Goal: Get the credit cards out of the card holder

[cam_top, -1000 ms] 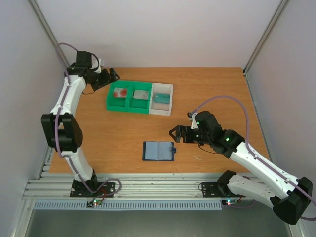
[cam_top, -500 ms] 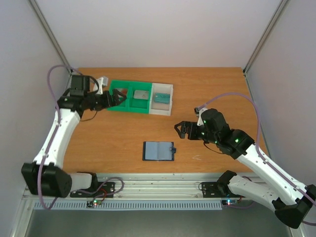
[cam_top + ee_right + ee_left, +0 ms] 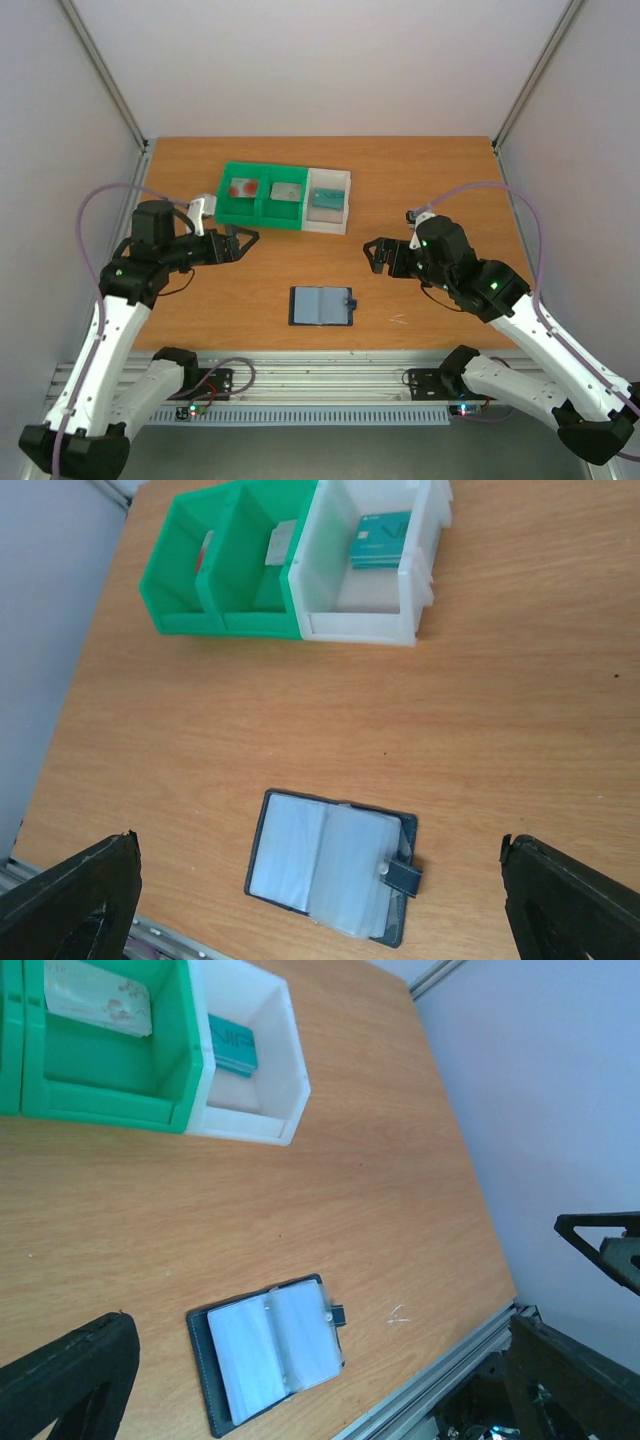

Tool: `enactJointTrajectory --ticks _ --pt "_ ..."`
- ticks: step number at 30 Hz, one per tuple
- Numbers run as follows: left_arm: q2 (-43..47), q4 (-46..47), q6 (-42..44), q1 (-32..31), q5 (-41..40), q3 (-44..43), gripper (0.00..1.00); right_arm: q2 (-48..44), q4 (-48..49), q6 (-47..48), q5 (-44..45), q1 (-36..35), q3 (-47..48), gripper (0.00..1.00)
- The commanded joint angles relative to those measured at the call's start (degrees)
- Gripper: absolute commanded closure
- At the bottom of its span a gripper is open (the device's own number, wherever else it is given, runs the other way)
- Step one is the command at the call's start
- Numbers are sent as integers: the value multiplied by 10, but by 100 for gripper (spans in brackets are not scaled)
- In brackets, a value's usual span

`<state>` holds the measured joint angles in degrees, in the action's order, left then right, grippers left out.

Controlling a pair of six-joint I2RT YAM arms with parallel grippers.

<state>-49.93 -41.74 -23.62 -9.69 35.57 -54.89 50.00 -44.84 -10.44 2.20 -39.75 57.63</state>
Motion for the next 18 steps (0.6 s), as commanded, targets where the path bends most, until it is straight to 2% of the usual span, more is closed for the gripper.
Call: enactJointTrajectory --ticks 1,8,18 --pt "43 28 -18 -2 11 9 1 -14 -23 12 29 3 34 1" --pt "89 44 -34 -1 15 26 1 -19 -21 4 25 3 26 2" --pt "106 81 -63 -2 34 80 1 -31 -17 -16 24 3 -3 1"
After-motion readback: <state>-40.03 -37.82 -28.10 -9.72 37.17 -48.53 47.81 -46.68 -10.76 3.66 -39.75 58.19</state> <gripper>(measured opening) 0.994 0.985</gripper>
